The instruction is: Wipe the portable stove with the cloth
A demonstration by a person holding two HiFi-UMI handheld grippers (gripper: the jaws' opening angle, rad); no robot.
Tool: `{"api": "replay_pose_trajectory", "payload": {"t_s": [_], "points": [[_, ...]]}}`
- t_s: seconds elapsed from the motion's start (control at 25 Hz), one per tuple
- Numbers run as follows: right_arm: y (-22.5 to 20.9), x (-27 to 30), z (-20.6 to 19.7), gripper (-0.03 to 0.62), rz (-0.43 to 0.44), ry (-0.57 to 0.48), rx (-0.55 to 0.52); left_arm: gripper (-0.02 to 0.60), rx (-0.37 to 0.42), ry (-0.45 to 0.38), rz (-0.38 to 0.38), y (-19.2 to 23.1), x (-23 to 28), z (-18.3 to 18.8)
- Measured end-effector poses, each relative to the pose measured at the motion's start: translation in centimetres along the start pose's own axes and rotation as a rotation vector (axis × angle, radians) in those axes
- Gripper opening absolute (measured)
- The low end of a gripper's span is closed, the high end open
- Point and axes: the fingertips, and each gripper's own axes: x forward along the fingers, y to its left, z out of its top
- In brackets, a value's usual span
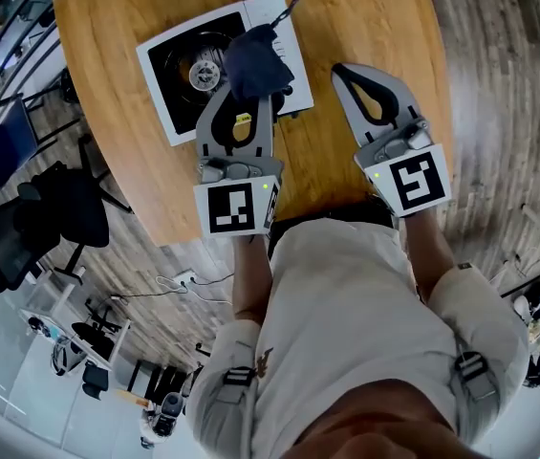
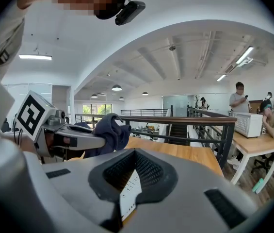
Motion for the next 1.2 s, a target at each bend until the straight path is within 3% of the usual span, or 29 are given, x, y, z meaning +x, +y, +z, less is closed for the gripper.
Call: {"api": "replay_pose_trajectory", "payload": {"t_s": [0.72, 1.2], "points": [[-3.7, 3.3, -3.4, 0.020, -0.005, 0.051, 0.044, 0.104, 0.018, 0.079, -0.007, 1.7, 7.6, -2.9], [-5.0, 5.1, -5.7, 0.020, 0.002, 0.094, 0.071, 0.104, 0.008, 0.245, 0.006, 3.3, 12.5, -6.6]]}}
